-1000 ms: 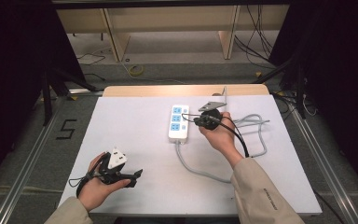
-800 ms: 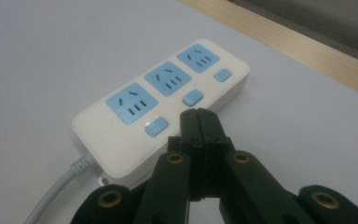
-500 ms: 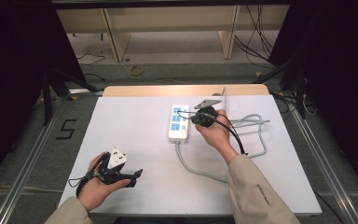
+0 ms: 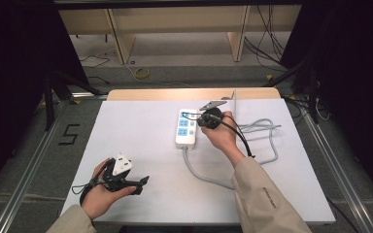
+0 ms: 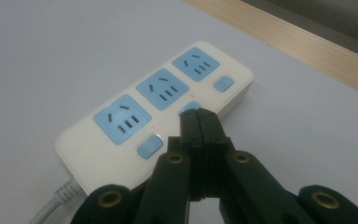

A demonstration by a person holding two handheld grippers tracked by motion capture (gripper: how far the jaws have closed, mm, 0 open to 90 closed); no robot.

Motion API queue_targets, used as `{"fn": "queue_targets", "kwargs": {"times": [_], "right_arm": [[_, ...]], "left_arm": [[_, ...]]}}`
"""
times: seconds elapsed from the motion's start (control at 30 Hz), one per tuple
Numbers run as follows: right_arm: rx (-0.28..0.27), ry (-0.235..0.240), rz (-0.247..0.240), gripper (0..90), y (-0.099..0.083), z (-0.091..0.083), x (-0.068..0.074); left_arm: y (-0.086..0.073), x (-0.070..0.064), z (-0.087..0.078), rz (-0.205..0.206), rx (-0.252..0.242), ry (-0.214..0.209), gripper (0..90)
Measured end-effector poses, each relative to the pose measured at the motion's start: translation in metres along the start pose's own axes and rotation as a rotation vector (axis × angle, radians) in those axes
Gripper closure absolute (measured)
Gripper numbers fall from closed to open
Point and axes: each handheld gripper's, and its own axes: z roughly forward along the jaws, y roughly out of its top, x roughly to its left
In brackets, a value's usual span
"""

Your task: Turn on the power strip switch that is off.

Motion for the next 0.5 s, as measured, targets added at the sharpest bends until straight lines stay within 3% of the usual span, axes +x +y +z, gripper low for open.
{"fn": "queue_targets", "kwargs": {"times": [0.5], "right_arm": [[0.01,-0.001,0.005,90.0,0.0081,0.0043,-0.0007]], "left_arm": [[0.0003,0.0,0.0004,0.002,0.002,-0.002,15.1]]}}
